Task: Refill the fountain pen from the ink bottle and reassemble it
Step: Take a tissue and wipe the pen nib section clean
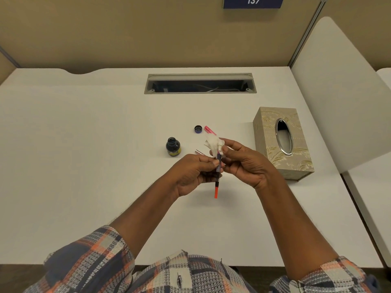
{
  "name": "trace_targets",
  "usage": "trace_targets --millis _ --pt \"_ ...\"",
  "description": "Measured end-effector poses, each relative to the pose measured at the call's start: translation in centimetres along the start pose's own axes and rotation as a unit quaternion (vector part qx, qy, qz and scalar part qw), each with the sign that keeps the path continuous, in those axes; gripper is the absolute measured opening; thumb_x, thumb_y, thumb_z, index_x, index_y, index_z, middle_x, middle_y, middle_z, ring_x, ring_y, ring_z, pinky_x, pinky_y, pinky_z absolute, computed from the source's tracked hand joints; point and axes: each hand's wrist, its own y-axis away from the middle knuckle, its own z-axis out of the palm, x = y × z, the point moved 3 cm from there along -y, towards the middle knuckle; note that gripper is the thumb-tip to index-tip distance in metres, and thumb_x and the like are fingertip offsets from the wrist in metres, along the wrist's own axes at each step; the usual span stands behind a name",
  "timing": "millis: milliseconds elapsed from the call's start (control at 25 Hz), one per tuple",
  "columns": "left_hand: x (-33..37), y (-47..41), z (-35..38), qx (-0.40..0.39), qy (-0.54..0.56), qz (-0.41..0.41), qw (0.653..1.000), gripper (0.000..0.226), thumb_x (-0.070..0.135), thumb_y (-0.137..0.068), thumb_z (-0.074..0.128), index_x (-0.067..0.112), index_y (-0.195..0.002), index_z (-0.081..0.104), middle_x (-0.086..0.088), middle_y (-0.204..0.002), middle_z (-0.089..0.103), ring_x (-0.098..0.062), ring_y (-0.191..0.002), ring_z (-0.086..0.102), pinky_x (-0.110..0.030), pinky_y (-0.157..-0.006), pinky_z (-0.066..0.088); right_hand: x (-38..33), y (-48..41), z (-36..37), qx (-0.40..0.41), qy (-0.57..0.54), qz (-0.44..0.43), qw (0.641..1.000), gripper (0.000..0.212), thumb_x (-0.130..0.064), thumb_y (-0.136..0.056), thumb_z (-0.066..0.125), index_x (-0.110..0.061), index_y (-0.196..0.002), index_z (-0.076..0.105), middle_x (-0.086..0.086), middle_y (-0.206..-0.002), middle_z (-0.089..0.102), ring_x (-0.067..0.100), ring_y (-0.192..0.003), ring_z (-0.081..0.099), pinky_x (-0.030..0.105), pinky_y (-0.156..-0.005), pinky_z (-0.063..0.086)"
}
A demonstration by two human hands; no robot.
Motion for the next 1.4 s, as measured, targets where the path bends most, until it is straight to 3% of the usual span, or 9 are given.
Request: trace_targets --millis 360,560,720,880,1080,1240,1400 --pt "0.0 -0.1 -0.1 -0.003 0.005 -0.022 1.0 0.016 0.002 -0.089 0.054 0.0 -0.082 0.069 -0.007 -0.075 0.07 -0.021 -0.07 0.065 -0.037 -0.08 0.054 0.0 -0.3 0.0 0.006 0.02 0.013 1.0 0.041 -0.009 -0.073 0.066 0.001 -0.113 0.063 0.01 -0.094 0.071 0.02 -0.081 0.069 0.033 -0.074 0.058" --pt "0.0 0.0 -0.2 -0.02 -0.006 -0.037 0.999 0.018 0.001 -0.09 0.052 0.0 -0.081 0.067 -0.005 -0.069 0.069 -0.019 -0.067 0.066 -0.035 -0.077 0.055 -0.1 -0.3 -0.1 0.013 0.039 0.025 0.999 0.024 -0.009 -0.069 0.068 -0.007 -0.093 0.067 0.009 -0.086 0.072 0.022 -0.081 0.067 0.033 -0.069 0.057" --pt "-0.1 0.0 -0.2 -0.014 -0.003 -0.042 0.999 0.016 0.001 -0.09 0.052 -0.001 -0.083 0.067 -0.005 -0.07 0.07 -0.018 -0.067 0.066 -0.032 -0.074 0.057 -0.2 -0.5 0.3 0.029 0.038 0.041 0.998 0.024 -0.007 -0.067 0.069 -0.008 -0.091 0.067 0.011 -0.084 0.07 0.022 -0.073 0.064 0.033 -0.063 0.054" --pt "-0.2 -0.1 -0.4 0.002 0.01 -0.046 0.999 0.015 0.001 -0.089 0.053 -0.001 -0.085 0.067 -0.008 -0.072 0.068 -0.018 -0.065 0.066 -0.033 -0.074 0.056 0.0 -0.7 0.5 0.049 0.013 0.046 0.998 0.028 -0.005 -0.069 0.067 -0.002 -0.097 0.066 0.014 -0.086 0.067 0.022 -0.072 0.064 0.037 -0.076 0.051" --pt "-0.3 -0.1 -0.5 0.007 0.009 -0.05 0.999 0.015 0.001 -0.089 0.054 -0.001 -0.084 0.067 -0.009 -0.073 0.067 -0.019 -0.065 0.066 -0.034 -0.075 0.057 0.1 -0.8 0.3 0.073 0.008 0.042 0.996 0.01 0.001 -0.083 0.063 -0.002 -0.092 0.065 0.015 -0.086 0.067 0.024 -0.075 0.065 0.037 -0.077 0.051" --pt "-0.1 -0.1 -0.8 0.016 0.022 -0.04 0.999 0.016 0.002 -0.089 0.054 0.001 -0.081 0.068 -0.005 -0.068 0.068 -0.018 -0.065 0.065 -0.033 -0.074 0.056 0.3 -0.6 0.8 0.046 -0.014 0.037 0.998 0.022 -0.006 -0.078 0.066 -0.002 -0.1 0.066 0.014 -0.088 0.07 0.022 -0.076 0.07 0.036 -0.074 0.056" --pt "0.0 0.3 -1.2 0.018 0.012 -0.029 0.999 0.016 0.001 -0.09 0.053 0.0 -0.083 0.068 -0.006 -0.07 0.069 -0.019 -0.068 0.067 -0.032 -0.074 0.058 0.3 -0.6 1.1 0.004 -0.091 0.042 0.995 0.038 -0.005 -0.078 0.063 0.003 -0.115 0.061 0.021 -0.106 0.071 0.031 -0.096 0.071 0.043 -0.074 0.06"
